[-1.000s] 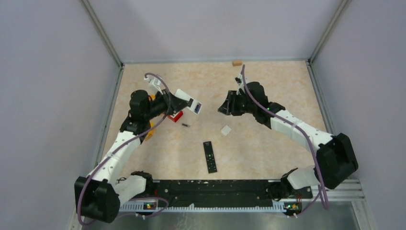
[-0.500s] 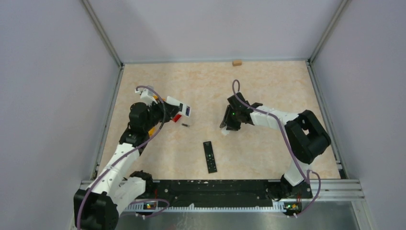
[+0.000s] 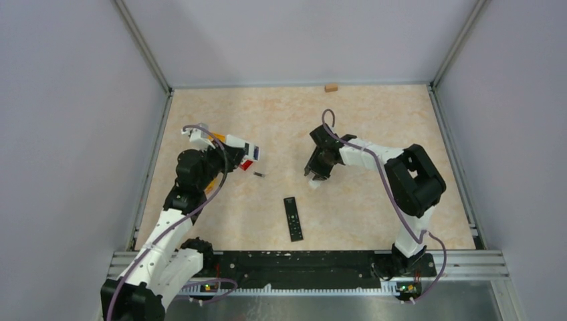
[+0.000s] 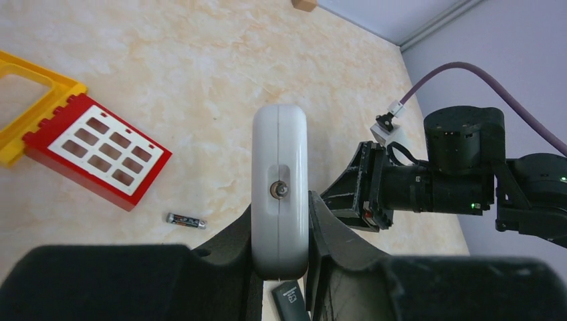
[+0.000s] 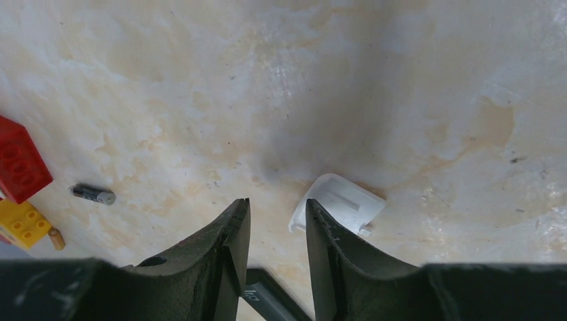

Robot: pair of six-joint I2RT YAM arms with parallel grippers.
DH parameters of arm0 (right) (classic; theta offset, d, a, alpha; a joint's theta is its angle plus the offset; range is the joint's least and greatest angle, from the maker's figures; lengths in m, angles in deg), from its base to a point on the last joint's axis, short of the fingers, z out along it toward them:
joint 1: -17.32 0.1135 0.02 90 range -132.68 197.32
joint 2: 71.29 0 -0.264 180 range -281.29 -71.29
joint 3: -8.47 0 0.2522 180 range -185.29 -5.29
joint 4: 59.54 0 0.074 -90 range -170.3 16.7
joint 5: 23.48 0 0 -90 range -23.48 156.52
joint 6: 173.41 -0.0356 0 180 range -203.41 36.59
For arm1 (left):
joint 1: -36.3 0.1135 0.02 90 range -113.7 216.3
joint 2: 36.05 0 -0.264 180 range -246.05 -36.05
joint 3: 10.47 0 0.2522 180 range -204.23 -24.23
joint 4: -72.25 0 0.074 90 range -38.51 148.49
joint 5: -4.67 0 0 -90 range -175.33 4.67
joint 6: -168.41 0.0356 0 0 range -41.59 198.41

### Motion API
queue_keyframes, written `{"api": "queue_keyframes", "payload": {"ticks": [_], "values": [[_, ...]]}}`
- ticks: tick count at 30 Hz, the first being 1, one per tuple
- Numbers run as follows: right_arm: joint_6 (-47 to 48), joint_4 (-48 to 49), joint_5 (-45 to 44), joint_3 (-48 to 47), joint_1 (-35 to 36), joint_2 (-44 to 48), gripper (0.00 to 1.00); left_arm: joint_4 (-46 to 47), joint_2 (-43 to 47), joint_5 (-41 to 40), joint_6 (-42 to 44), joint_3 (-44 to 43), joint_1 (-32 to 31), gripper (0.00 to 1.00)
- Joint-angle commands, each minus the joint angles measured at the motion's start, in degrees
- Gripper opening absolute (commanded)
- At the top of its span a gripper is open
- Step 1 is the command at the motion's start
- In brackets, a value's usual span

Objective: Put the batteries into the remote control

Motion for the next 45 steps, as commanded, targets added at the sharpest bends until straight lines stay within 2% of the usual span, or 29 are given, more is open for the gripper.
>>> {"api": "queue_keyframes", "payload": {"ticks": [1, 6, 13, 18, 25, 30, 33, 36, 40, 45], "values": [[-3.3, -10.1, -1.3, -6.5, 0.6, -4.1, 0.36, -0.1, 2.8, -6.9, 2.5, -0.3, 0.2, 0.00], [-5.0, -16.7, -4.1, -11.1, 0.6, -7.1, 0.29, -1.4, 5.0, -10.2, 2.9, -0.3, 0.2, 0.00], [-7.6, -17.1, -5.1, -11.5, 0.6, -8.0, 0.19, -1.9, 5.5, -10.6, 3.2, -0.5, 0.2, 0.00], [-7.4, -16.2, -3.8, -11.2, 0.6, -8.5, 0.00, -2.2, 5.8, -10.8, 3.2, -0.4, 0.2, 0.00], [-6.0, -10.6, -3.2, -8.9, 0.6, -4.1, 0.00, -2.2, 4.6, -9.0, 2.0, -0.8, 0.2, 0.00], [-0.2, -1.0, -1.7, -6.3, 0.5, 4.1, 0.00, 0.3, 2.5, -4.6, -1.2, -1.4, 0.1, 0.00], [2.5, 9.1, 1.6, -1.9, 0.5, 10.6, 0.00, 3.6, 0.1, -0.9, -4.9, -1.8, 0.2, 0.00], [4.4, 20.7, 4.6, 3.3, 0.4, 17.4, 0.00, 8.9, -3.2, 3.7, -9.8, -1.8, 0.2, 0.00], [4.0, 35.4, 13.2, 7.6, -0.9, 23.3, 0.00, 17.0, -9.2, 11.7, -17.6, -2.6, 0.2, 0.00], [2.2, 47.5, 19.0, 10.8, -1.3, 28.5, 0.00, 27.6, -16.6, 19.8, -26.2, -3.6, 0.2, 0.00]]}}
